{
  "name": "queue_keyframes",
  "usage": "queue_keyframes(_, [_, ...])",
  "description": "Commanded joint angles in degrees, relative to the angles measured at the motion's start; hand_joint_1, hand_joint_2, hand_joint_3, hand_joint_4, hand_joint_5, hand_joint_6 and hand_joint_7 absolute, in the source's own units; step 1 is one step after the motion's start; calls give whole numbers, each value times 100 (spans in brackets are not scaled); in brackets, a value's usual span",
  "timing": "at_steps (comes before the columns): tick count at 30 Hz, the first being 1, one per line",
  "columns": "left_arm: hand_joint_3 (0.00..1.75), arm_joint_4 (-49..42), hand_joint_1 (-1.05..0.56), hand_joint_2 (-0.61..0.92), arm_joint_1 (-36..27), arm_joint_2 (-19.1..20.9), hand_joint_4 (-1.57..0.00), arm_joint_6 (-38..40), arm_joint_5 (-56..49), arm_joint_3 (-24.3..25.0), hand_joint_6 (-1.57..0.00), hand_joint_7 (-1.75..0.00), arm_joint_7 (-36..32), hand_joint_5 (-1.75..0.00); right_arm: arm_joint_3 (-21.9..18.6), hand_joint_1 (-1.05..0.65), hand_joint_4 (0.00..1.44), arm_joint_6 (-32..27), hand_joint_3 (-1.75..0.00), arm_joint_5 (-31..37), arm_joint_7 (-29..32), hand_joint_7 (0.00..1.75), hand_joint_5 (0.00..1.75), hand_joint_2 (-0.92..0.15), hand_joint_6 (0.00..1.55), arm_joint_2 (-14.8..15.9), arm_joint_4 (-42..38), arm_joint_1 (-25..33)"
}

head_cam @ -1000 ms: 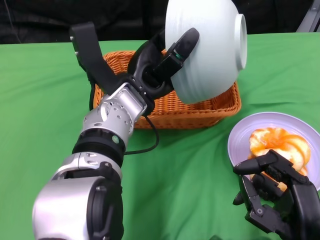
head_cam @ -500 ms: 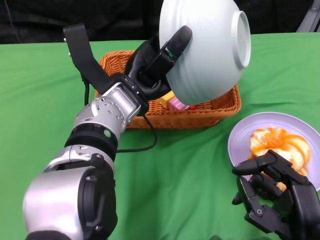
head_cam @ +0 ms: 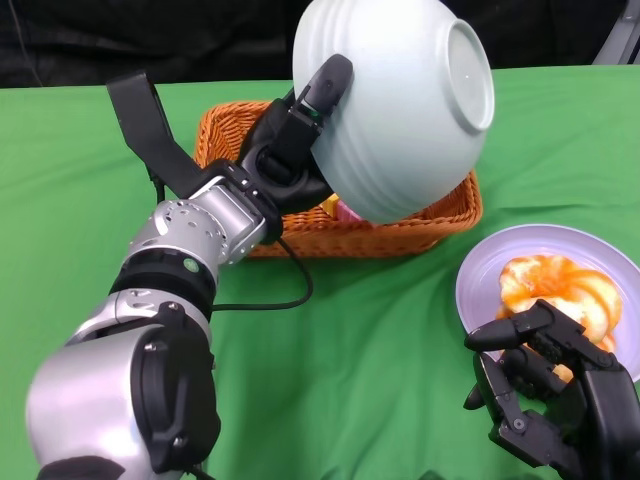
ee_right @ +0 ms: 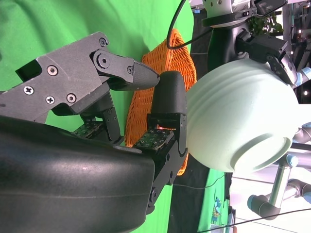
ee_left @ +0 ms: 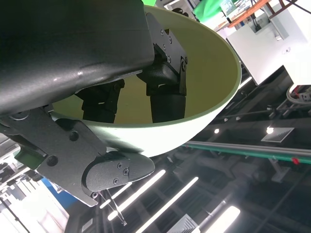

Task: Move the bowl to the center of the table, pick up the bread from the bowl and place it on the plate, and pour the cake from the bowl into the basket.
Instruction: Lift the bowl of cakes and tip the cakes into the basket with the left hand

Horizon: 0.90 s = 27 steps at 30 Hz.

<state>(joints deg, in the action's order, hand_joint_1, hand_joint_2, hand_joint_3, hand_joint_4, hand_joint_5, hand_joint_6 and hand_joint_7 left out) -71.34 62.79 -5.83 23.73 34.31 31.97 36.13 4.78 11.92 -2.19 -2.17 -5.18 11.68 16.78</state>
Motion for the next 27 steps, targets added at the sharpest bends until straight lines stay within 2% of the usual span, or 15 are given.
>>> queue_keyframes(1, [102, 34, -21, 62, 285, 86, -84, 46, 69, 19, -70, -174, 241, -175, -41, -21, 70, 64, -75, -41, -2, 131, 161, -67, 68, 45, -21, 27])
queue_keyframes(7, [98, 71, -20, 63, 301, 97, -81, -23, 4, -31, -71, -169, 300, -175, -37, -20, 71, 49, -76, -35, 16, 131, 161, -67, 67, 29, -33, 10])
queue_keyframes(18, [103, 148, -20, 66, 299, 152, -80, -237, -68, -179, -71, -169, 364, -175, -26, -19, 71, 59, -79, -12, 11, 133, 161, -66, 66, 46, -16, 7])
queue_keyframes(27, [104, 315, -18, 64, 270, 218, -82, -859, -517, -704, -77, -159, 749, -175, -32, -18, 70, -7, -80, -47, 19, 132, 161, -65, 67, 29, 24, 36])
